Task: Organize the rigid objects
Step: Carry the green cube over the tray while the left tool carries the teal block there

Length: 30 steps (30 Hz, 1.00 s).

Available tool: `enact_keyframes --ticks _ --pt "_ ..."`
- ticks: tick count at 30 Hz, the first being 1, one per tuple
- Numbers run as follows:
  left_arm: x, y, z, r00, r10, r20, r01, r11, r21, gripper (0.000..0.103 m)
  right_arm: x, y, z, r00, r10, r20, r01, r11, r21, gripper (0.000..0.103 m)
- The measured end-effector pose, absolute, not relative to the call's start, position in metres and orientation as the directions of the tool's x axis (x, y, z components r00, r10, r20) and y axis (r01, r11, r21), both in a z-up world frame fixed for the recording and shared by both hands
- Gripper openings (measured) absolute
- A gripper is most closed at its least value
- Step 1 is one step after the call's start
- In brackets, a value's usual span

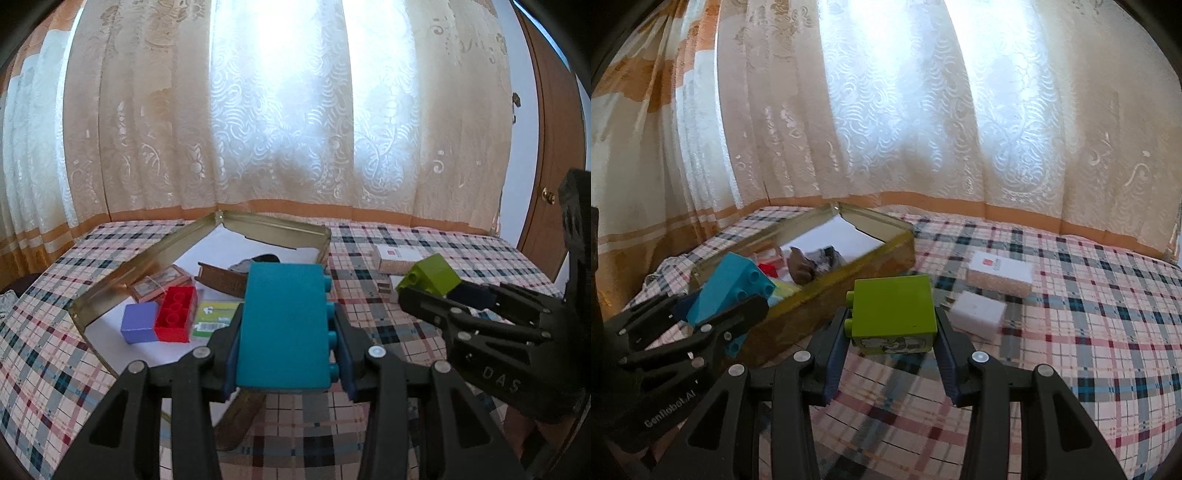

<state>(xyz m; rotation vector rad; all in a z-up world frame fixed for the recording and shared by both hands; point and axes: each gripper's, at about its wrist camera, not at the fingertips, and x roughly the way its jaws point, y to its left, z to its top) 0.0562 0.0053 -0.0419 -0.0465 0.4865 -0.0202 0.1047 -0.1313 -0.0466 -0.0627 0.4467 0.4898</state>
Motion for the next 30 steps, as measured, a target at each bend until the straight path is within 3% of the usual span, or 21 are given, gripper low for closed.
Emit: enact_keyframes --ticks 20,30 --pt "0.068 0.067 -0.021 0.878 0.067 -0.474 -0.09 0.996 -0.025 0.042 0.128 -0.079 -0.021 0.731 0.517 -0.445 -0.556 0.829 0.05 0.046" --pt "0.092 0.108 -0.024 0.84 0.088 -0.535 -0.141 0.988 -0.059 0.042 0.14 -0.049 -0.02 0.7 0.538 -0.47 -0.591 0.806 0.042 0.046"
